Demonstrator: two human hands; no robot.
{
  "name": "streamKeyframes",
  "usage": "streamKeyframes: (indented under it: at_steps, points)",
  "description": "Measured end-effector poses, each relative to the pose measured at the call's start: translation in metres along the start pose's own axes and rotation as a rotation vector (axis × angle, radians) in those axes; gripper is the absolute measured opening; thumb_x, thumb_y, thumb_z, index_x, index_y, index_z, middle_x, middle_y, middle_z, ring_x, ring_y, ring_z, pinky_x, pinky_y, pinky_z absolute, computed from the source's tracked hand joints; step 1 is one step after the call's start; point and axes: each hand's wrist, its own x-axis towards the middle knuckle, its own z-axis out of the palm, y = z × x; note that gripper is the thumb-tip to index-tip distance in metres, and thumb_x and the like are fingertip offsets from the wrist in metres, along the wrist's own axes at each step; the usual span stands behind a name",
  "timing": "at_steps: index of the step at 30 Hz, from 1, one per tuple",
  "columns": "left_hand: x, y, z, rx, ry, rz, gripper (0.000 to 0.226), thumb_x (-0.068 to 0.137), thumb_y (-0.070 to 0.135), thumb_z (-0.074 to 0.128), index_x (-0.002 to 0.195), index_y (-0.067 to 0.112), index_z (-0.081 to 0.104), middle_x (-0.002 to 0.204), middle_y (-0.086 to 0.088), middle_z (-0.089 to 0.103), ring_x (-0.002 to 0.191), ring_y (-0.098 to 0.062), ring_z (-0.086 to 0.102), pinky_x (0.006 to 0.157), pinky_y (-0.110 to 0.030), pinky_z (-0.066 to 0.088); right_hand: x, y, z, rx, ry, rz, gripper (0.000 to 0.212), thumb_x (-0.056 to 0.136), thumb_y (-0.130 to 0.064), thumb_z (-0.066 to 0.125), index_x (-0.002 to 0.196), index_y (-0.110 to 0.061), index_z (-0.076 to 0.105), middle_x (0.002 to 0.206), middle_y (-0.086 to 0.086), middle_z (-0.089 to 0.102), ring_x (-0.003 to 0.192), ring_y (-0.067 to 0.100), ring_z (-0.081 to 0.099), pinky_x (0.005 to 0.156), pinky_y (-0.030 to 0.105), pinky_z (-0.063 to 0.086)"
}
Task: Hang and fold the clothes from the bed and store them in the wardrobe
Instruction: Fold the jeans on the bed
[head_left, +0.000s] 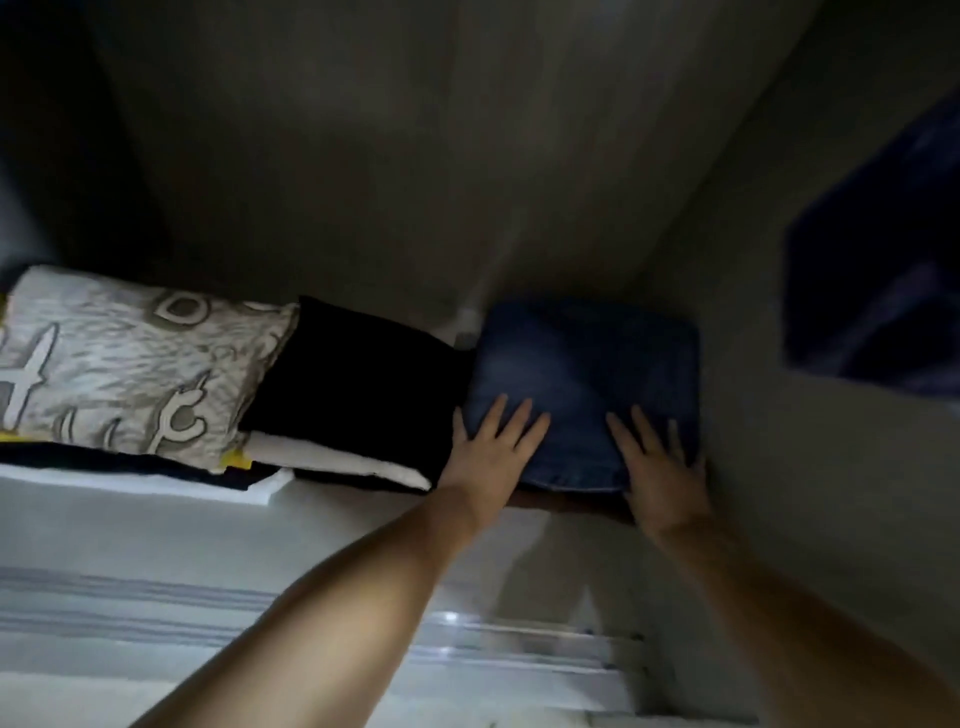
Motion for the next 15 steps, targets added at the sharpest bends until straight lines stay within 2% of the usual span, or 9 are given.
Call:
streamKeyframes:
  at_steps: [5, 8, 9, 10, 11, 12, 14, 15]
  points:
    - [-0.022, 0.002, -0.039, -0.139, -0.188, -0.036, 0.082, 0.094, 0.011, 0.049, 0.154, 0.025, -0.003, 0.163, 0.001, -0.005, 0.149, -0.026, -0.007, 0.114, -0.061, 0.008, -0.016, 0.004, -0.027, -0.141, -0.190, 0.042, 0.075, 0.100, -0.027, 0.044, 0.154, -0.032, -0.008, 0.163, -0.001, -0.011, 0.149, 0.036, -0.002, 0.118, 0.055, 0.014]
    - [-0.060, -0.006, -0.073, -0.142, -0.233, -0.060, 0.079, 0.094, 0.012, 0.050, 0.154, 0.024, 0.000, 0.163, 0.000, -0.005, 0.149, -0.022, -0.005, 0.115, -0.058, 0.012, -0.038, -0.014, -0.059, -0.168, -0.218, -0.054, 0.077, 0.101, -0.032, 0.044, 0.155, -0.023, -0.011, 0.162, 0.007, -0.013, 0.149, 0.034, -0.008, 0.121, 0.049, 0.009]
    - [-0.077, -0.009, -0.090, -0.142, -0.246, -0.071, 0.078, 0.095, 0.014, 0.049, 0.155, 0.024, 0.000, 0.163, -0.001, -0.003, 0.150, -0.022, -0.002, 0.115, -0.057, 0.014, -0.048, -0.021, -0.071, -0.052, -0.202, -0.107, 0.076, 0.102, -0.025, 0.043, 0.154, -0.012, -0.011, 0.162, 0.013, -0.012, 0.149, 0.034, -0.006, 0.122, 0.038, 0.006]
    - [-0.095, -0.013, -0.109, -0.138, -0.265, -0.088, 0.076, 0.096, 0.017, 0.048, 0.155, 0.024, 0.000, 0.163, -0.002, 0.000, 0.149, -0.023, 0.002, 0.116, -0.056, 0.016, -0.061, -0.029, -0.085, 0.124, -0.177, -0.173, 0.071, 0.103, -0.011, 0.041, 0.150, 0.004, -0.009, 0.161, 0.020, -0.008, 0.149, 0.034, -0.002, 0.119, 0.019, 0.004]
    - [-0.112, -0.018, -0.131, -0.145, -0.290, -0.121, 0.073, 0.097, 0.019, 0.046, 0.155, 0.024, 0.001, 0.163, -0.003, 0.003, 0.149, -0.023, 0.005, 0.116, -0.054, 0.017, -0.077, -0.040, -0.101, 0.308, -0.174, -0.179, 0.056, 0.102, 0.005, 0.034, 0.145, 0.018, 0.001, 0.159, 0.026, -0.003, 0.149, 0.033, 0.003, 0.107, -0.001, 0.005]
    - [-0.123, -0.021, -0.145, -0.140, -0.300, -0.142, 0.071, 0.098, 0.021, 0.045, 0.155, 0.023, 0.002, 0.162, -0.004, 0.007, 0.149, -0.023, 0.008, 0.115, -0.052, 0.019, -0.090, -0.054, -0.109, 0.480, -0.192, -0.153, 0.042, 0.100, 0.015, 0.022, 0.139, 0.025, 0.012, 0.158, 0.029, -0.001, 0.148, 0.033, 0.005, 0.092, -0.011, 0.010]
    - [-0.144, -0.027, -0.184, -0.129, -0.313, -0.180, 0.069, 0.098, 0.022, 0.046, 0.154, 0.021, 0.006, 0.159, -0.007, 0.016, 0.146, -0.024, 0.016, 0.113, -0.049, 0.025, -0.119, -0.094, -0.134, 0.618, -0.187, -0.224, 0.042, 0.097, 0.020, 0.006, 0.137, 0.025, 0.018, 0.157, 0.027, -0.003, 0.148, 0.032, 0.004, 0.078, -0.013, 0.019]
    - [-0.154, -0.030, -0.203, -0.126, -0.311, -0.190, 0.067, 0.098, 0.023, 0.046, 0.154, 0.021, 0.009, 0.157, -0.008, 0.020, 0.144, -0.025, 0.019, 0.112, -0.048, 0.028, -0.127, -0.097, -0.144, 0.595, -0.202, -0.245, 0.044, 0.096, 0.022, 0.007, 0.139, 0.023, 0.015, 0.157, 0.027, -0.003, 0.148, 0.033, 0.004, 0.079, -0.013, 0.019]
